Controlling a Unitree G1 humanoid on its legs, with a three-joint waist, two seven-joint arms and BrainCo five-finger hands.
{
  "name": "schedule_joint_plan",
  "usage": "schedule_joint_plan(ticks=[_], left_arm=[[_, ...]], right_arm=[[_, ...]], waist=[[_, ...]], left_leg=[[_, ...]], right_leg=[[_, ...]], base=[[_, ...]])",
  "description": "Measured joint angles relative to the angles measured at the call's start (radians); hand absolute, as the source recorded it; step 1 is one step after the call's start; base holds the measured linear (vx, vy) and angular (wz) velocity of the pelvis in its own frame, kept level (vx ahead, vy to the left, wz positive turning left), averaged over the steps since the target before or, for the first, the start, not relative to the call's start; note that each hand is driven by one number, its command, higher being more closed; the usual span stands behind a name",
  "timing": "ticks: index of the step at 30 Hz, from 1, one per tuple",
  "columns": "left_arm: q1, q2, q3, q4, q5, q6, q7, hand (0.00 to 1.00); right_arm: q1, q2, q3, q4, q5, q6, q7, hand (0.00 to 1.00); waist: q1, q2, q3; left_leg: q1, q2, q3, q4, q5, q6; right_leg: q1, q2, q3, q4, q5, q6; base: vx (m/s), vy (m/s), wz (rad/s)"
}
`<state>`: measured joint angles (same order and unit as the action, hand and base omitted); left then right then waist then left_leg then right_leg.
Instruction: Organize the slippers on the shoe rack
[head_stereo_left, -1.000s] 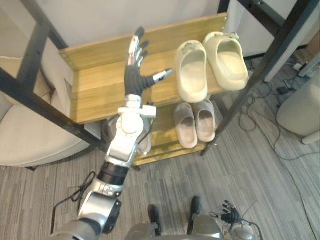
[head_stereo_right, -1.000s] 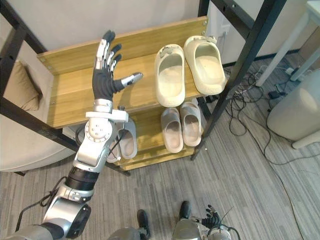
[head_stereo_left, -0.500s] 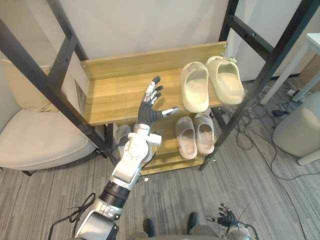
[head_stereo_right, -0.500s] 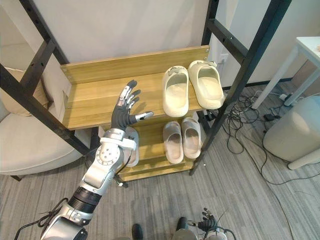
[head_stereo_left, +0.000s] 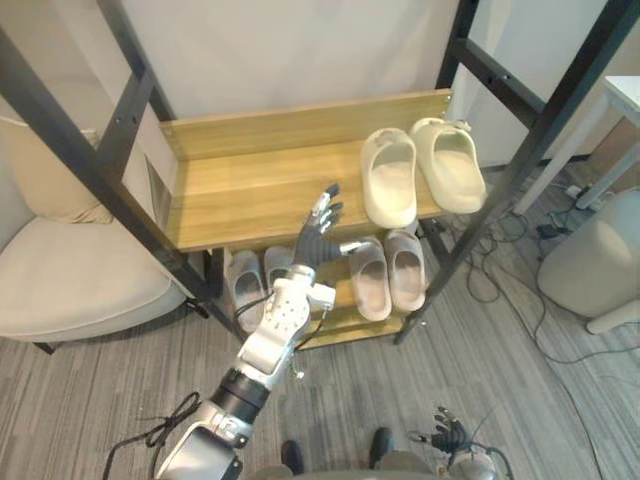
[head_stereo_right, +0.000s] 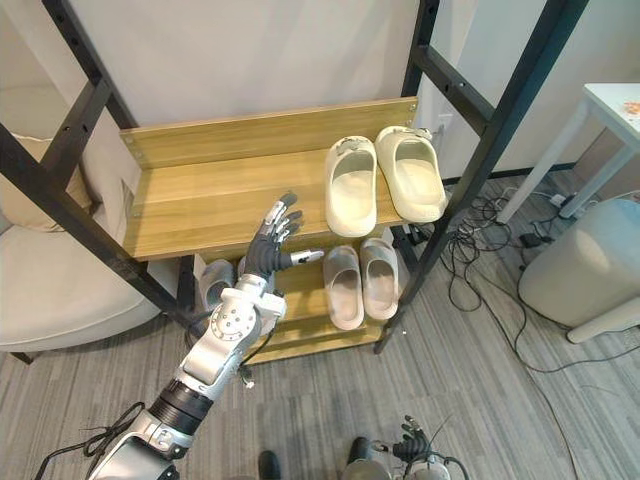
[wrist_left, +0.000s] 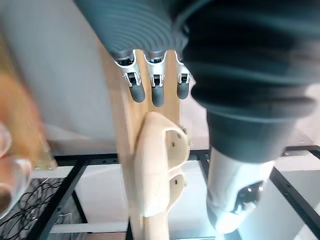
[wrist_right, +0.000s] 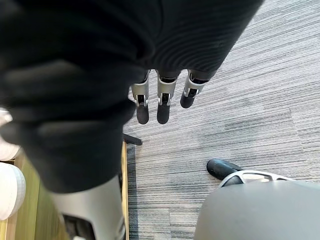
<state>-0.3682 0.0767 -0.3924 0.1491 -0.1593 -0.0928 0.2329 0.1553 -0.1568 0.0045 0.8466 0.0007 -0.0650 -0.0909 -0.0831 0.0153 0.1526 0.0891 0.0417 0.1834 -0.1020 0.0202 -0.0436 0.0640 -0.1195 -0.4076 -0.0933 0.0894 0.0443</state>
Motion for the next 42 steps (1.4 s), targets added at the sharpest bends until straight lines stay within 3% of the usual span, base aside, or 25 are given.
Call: schedule_joint_plan(ticks=[8, 21, 42], left_arm=[[-0.054, -0.02, -0.04, 0.043, -0.002, 0.0, 0.003, 0.0], [-0.166, -0.064, -0.069, 0.129, -0.02, 0.012, 0.022, 0.0], [-0.207, -0.061, 0.006, 0.139, -0.02, 0.012, 0.044, 0.0]], right_arm=[[-0.008, 0.001, 0.0, 0.0, 0.001, 0.004, -0.007, 0.0], [-0.028, 0.02, -0.004, -0.002, 0.001, 0.004, -0.016, 0.0], [-0.028, 0.034, -0.041, -0.007, 0.002, 0.002, -0.027, 0.0]], waist=[[-0.002, -0.003, 0.001], [-0.034, -0.021, 0.016], [-0.037, -0.017, 0.032]], left_leg=[[-0.006, 0.0, 0.011, 0.0, -0.001, -0.001], [-0.014, 0.003, 0.041, 0.0, -0.003, -0.003], [-0.015, 0.003, 0.054, 0.0, -0.009, -0.009]], right_leg=[[-0.01, 0.0, 0.009, -0.001, 0.0, 0.001], [-0.031, 0.003, 0.033, 0.0, 0.005, 0.001], [-0.041, 0.002, 0.038, 0.004, 0.005, 0.001]], base=[[0.0, 0.0, -0.02], [-0.01, 0.003, -0.06], [-0.01, 0.001, -0.02]])
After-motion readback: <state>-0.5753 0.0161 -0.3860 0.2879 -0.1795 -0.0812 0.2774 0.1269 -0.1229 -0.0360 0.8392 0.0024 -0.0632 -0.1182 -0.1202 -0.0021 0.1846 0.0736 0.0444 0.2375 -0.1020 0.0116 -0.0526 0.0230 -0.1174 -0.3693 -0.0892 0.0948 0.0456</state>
